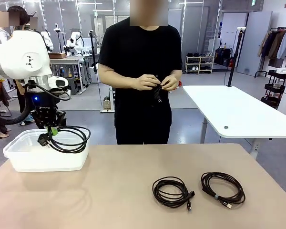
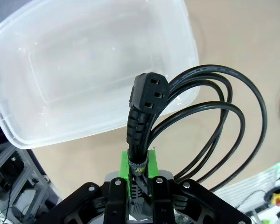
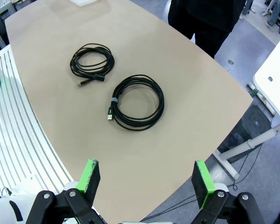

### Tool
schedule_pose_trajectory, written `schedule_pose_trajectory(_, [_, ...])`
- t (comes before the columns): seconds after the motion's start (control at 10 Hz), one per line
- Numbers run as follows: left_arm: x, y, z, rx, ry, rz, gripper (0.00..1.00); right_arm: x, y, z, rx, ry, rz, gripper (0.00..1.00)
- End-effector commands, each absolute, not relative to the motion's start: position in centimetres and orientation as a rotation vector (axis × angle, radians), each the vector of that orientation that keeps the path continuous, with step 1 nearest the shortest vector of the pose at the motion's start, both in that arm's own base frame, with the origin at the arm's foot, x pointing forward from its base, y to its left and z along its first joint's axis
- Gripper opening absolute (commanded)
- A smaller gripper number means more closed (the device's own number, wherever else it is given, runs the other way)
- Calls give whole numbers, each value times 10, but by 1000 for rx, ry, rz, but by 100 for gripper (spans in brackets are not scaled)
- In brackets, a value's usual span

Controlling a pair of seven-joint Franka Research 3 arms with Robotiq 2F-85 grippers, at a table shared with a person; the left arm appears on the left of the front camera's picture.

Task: Organize and store the cables.
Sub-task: Place the Power Cable into the Organizing box.

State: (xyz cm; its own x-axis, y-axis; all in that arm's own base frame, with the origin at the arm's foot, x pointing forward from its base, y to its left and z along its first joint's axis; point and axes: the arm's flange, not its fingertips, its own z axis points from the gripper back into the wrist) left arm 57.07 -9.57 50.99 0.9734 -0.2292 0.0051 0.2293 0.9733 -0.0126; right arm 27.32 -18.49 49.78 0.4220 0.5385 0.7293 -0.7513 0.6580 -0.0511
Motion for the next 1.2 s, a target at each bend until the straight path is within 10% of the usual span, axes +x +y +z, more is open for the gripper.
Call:
schedule_pose_trajectory(0.0, [573,-96,514,-14,-16,-221,0,272,-186,497,308,-801,836,100])
schedule_pose_trajectory(1.1, [638,-24,498,-50,-54,-158,17,272,-186,497,308,-801,836,100])
